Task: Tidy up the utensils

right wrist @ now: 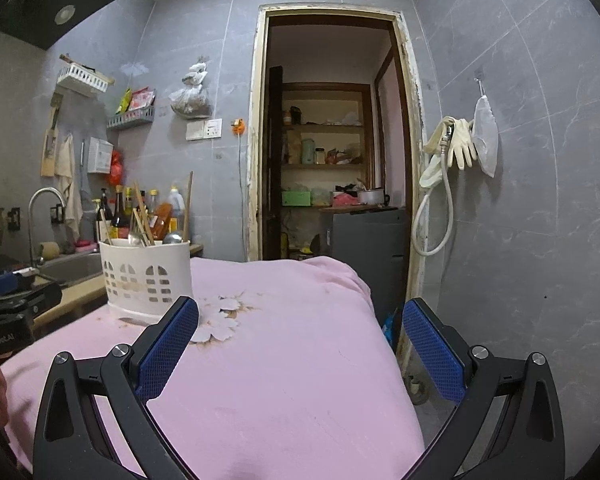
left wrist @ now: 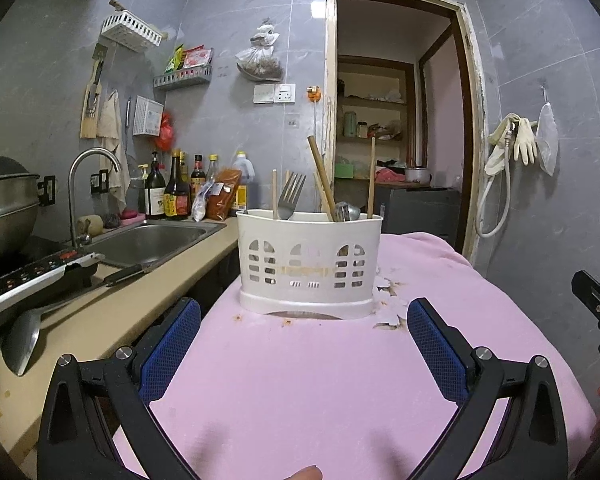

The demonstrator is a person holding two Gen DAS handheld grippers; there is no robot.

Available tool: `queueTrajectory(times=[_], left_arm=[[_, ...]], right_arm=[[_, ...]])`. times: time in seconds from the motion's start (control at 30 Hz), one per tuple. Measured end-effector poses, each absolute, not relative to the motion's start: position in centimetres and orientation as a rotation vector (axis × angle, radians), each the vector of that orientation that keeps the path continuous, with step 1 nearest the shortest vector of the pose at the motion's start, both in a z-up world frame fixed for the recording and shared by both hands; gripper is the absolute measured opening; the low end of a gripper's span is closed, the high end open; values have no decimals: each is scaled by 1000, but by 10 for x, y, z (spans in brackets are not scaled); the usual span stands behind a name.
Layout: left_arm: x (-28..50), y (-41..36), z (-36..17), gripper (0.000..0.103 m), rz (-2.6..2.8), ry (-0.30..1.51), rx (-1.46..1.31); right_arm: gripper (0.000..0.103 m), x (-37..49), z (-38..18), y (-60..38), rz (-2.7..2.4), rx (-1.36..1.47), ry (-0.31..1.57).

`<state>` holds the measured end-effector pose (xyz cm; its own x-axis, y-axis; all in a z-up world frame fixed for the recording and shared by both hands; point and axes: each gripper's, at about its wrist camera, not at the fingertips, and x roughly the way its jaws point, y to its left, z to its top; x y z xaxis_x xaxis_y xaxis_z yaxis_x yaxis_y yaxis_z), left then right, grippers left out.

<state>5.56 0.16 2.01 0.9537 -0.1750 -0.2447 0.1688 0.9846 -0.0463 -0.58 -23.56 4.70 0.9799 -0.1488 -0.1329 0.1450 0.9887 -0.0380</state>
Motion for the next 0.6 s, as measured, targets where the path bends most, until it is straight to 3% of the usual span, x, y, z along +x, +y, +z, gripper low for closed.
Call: queueTrajectory(times=[0.6], left_arm=[[56, 5, 16, 101, -168, 266, -44]], right_arm=[[103, -7, 46, -235, -134, -6, 154]])
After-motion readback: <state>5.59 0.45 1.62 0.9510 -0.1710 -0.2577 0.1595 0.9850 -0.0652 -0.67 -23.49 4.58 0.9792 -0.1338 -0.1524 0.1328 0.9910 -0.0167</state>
